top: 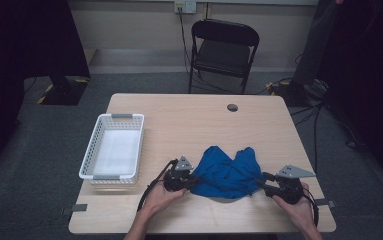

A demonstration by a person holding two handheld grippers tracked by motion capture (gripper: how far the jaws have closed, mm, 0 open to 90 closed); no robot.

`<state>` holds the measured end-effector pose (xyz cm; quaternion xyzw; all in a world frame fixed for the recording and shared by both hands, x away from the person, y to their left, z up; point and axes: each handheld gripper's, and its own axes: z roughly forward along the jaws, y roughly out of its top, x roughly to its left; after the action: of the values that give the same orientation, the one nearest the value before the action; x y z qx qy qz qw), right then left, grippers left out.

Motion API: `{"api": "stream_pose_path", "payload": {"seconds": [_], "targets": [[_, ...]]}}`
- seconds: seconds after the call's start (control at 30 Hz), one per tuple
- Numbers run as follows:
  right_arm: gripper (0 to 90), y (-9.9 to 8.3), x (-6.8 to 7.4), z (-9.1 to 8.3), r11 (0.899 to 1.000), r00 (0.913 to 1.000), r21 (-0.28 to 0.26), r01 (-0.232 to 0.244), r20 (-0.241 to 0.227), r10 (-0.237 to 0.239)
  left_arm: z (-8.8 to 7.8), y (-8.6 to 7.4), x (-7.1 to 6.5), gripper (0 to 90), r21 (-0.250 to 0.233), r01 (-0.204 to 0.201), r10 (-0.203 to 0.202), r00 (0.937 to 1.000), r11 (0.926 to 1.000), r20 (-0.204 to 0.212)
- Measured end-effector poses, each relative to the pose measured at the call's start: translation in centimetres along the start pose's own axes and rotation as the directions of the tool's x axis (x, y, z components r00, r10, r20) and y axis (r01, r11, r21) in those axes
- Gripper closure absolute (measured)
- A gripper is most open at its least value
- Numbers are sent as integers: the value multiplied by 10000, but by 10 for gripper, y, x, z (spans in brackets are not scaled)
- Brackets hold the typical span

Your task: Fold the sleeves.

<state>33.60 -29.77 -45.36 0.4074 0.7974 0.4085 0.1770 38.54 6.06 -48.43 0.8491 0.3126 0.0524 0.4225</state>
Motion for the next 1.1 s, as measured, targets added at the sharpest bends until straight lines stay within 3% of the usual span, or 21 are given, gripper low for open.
{"api": "stream_pose_path", "payload": {"seconds": [0.07,0.2,0.27,0.33,0.4,0.6,0.67,0.77,0.93,1.1], "targets": [[541,-6,5,-3,9997,9988,31,255,-424,-253,-5,4,-2,742,-269,-23,27,9999,9996,151],[523,-14,7,-4,9992,9971,134,372,-674,-362,-8,10,-6,713,-586,-190,205,9995,9981,237],[518,-15,9,-6,9988,9973,18,496,-545,-495,-8,13,-8,684,-712,-176,201,9992,9973,337],[516,-13,11,-9,9979,9969,-221,603,-497,-614,-5,14,-9,667,-703,-289,310,9991,9971,285],[516,-12,15,-7,9966,9941,-218,790,-730,-804,0,14,-10,661,-559,-403,418,9988,9976,264],[518,-15,19,12,9907,9871,445,1289,-1015,-1239,13,14,-13,666,-352,-644,650,9977,9973,169],[522,-16,18,16,9895,9859,538,1339,-1080,-1276,14,14,-14,719,-368,-672,681,9974,9971,254],[592,-15,16,18,9911,9863,524,1227,-1175,-1159,14,12,-14,824,-360,-696,709,9969,9969,340],[775,-11,11,17,9952,9840,224,957,-1533,-912,11,12,-14,849,-488,-586,609,9970,9971,468],[804,0,8,7,9962,9847,-392,776,-1537,-827,-2,18,-13,856,-993,-523,571,9973,9937,464]]}}
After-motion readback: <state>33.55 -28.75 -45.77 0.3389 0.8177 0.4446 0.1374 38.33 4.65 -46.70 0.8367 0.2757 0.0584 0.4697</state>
